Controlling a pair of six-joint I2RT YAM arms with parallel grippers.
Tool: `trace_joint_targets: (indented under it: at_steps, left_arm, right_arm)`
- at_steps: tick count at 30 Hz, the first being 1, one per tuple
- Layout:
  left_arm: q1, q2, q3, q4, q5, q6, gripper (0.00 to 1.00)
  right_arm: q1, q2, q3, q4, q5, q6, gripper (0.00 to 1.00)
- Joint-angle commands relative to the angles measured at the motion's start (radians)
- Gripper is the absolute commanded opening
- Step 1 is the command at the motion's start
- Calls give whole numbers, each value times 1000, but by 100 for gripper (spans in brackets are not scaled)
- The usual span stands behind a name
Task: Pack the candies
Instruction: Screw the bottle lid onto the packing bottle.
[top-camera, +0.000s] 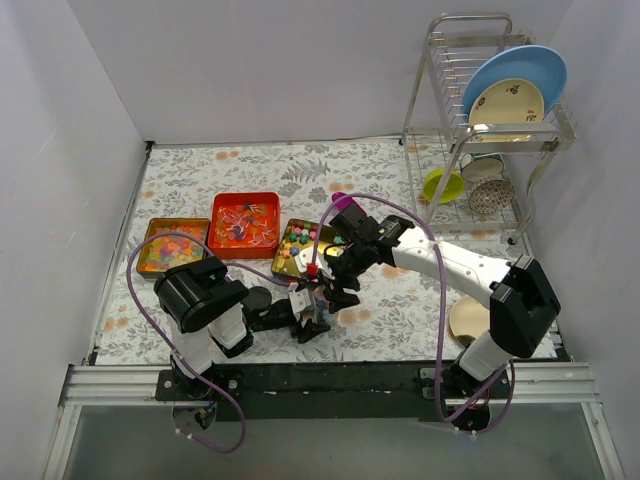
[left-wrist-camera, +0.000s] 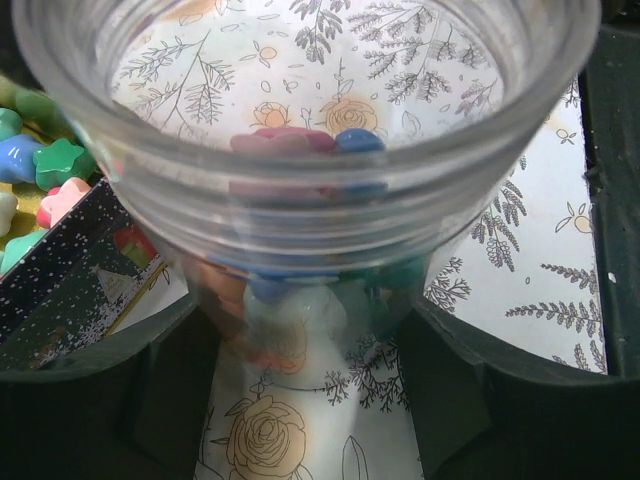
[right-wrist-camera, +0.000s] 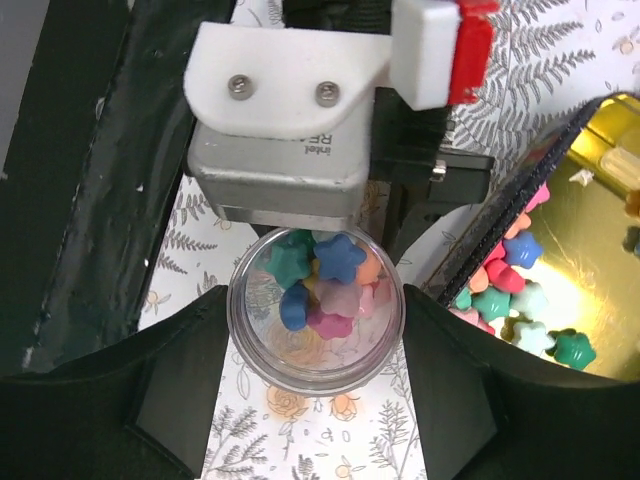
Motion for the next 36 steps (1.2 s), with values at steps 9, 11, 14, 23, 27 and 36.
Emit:
trace_joint_targets:
  at_steps: [9,11,14,23,27,36]
  left_arm:
    - [-4,76,-80,409,-45,-14,0]
    - [-2,76,-81,409,-51,-12,0]
    - [-4,79,-80,408,-43,-9,0]
    - [-4,90,-71,391,-31,-11,0]
    - [-4,88,-71,382,-40,-14,0]
    - [-4,87,-66,382,-65,-31,0]
  right_arm:
    - [0,-92,-90,-86,146,290,98]
    - [-5,-95,-72,-127,165,270,98]
    - [-54,-107,-27,-218,158,210,98]
    - [-167,8,230,-192,-104,144,98]
    - [-114,123,315,-299,-196,64,98]
    - [-57,151,269,-252,-194,81,98]
